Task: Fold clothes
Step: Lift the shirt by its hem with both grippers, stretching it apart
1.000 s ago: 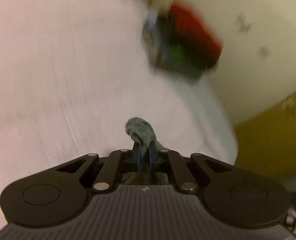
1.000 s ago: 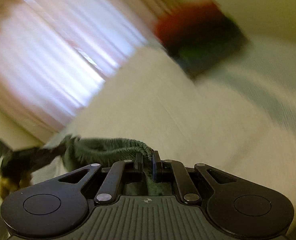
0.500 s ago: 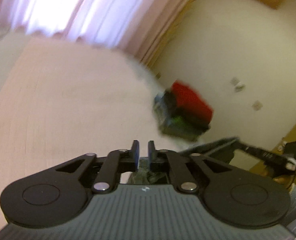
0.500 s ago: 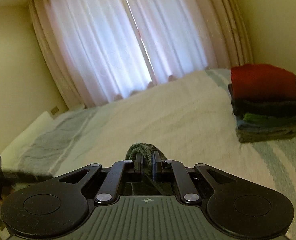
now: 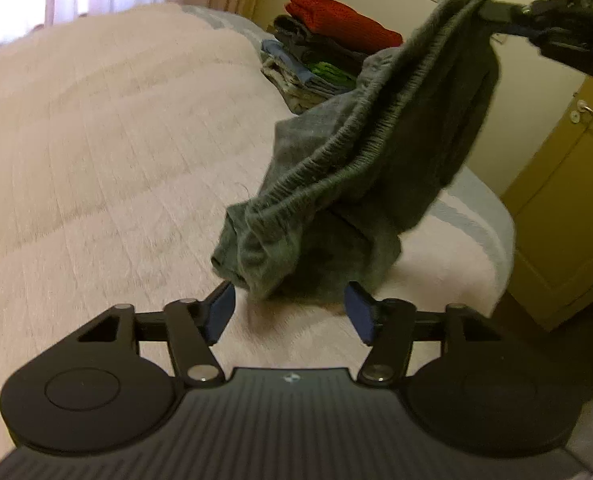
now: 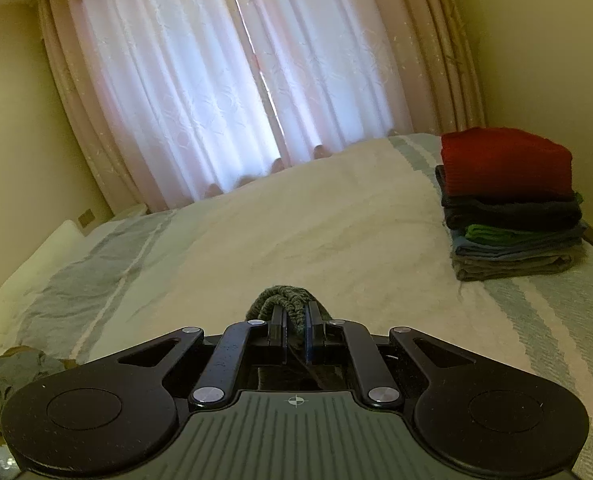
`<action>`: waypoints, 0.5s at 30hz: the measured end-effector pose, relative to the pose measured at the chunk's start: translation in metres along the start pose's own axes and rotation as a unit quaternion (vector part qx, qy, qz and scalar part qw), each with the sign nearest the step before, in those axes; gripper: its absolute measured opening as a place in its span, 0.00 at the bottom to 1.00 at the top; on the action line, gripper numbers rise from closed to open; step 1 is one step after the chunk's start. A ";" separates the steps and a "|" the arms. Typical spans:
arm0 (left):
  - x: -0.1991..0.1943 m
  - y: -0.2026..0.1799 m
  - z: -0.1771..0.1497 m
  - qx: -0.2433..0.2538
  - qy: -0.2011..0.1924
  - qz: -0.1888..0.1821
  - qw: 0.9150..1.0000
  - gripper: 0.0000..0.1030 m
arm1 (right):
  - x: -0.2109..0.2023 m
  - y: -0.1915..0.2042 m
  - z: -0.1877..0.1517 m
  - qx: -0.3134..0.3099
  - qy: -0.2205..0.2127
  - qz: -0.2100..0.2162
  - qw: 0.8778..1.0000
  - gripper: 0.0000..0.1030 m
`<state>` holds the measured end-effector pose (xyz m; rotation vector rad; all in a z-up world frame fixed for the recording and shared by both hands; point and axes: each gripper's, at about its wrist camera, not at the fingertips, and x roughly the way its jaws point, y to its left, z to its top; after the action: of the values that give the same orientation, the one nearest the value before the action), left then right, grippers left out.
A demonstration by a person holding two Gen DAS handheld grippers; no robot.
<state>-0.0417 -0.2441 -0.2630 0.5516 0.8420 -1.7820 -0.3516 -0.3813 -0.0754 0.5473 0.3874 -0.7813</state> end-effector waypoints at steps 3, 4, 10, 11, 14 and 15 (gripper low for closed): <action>0.016 0.004 0.010 0.002 -0.013 0.004 1.000 0.54 | -0.003 0.001 0.005 -0.002 -0.011 -0.010 1.000 0.06; 0.020 0.006 0.014 0.006 -0.014 -0.002 1.000 0.47 | -0.004 0.001 0.006 -0.003 -0.014 -0.013 1.000 0.06; -0.002 0.004 0.038 0.055 -0.066 -0.002 0.996 0.06 | -0.014 0.003 0.019 -0.016 -0.045 -0.022 0.999 0.06; -0.018 0.007 0.043 0.057 -0.087 0.008 0.995 0.06 | -0.016 0.004 0.022 -0.023 -0.051 -0.016 0.998 0.06; -0.087 0.017 0.060 0.062 -0.164 0.045 0.984 0.06 | -0.022 0.012 0.028 -0.049 -0.059 0.016 0.997 0.06; -0.110 0.016 0.066 0.079 -0.182 0.055 0.979 0.06 | -0.024 0.016 0.030 -0.057 -0.060 0.028 0.996 0.06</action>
<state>0.0132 -0.2304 -0.1474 0.3492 0.4134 -1.7841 -0.3511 -0.3765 -0.0342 0.3999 0.3025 -0.7296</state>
